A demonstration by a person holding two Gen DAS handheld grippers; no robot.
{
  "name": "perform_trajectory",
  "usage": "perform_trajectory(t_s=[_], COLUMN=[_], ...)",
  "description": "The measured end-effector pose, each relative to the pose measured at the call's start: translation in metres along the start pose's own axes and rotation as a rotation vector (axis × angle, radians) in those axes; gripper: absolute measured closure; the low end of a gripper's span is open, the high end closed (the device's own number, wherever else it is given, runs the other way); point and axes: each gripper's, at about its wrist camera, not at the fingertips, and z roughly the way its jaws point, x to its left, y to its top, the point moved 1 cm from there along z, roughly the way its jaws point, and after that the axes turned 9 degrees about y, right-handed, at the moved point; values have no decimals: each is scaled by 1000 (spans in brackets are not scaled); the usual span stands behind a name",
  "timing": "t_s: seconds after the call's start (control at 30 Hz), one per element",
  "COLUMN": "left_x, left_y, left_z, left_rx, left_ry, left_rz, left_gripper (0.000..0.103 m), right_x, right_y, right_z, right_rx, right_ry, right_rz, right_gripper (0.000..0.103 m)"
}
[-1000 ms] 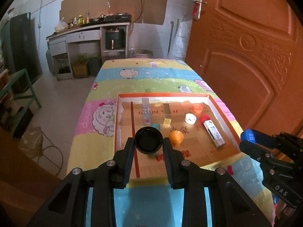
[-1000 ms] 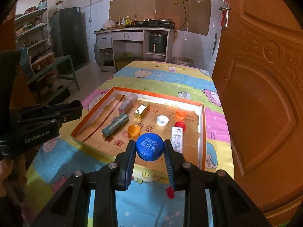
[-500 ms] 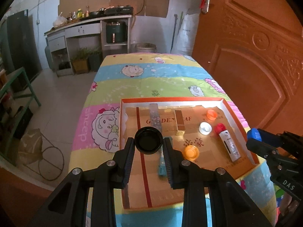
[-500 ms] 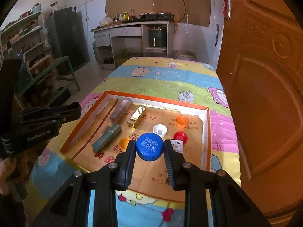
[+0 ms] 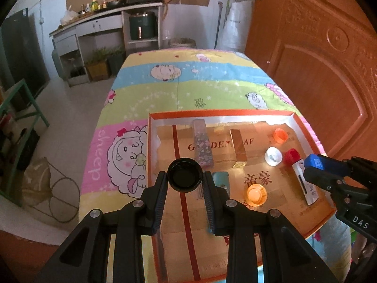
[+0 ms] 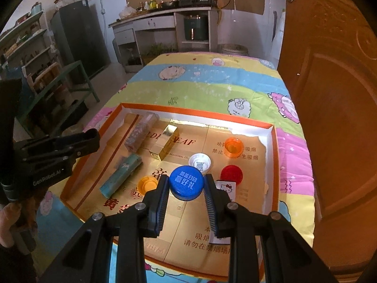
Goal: Organize rigid objects
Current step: 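Carry the black and blue caps into the box tray and open both tools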
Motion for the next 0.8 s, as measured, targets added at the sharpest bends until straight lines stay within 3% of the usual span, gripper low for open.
perform_trajectory(t_s=[0.8], left_x=[-7], left_y=[-9], left_z=[40], left_rx=[59], left_ry=[4], left_rz=[24], left_gripper=[72], right_x=[-4], right_y=[-5], right_z=[44], right_rx=[91], right_ry=[-9], right_rz=[-8], right_gripper=[73])
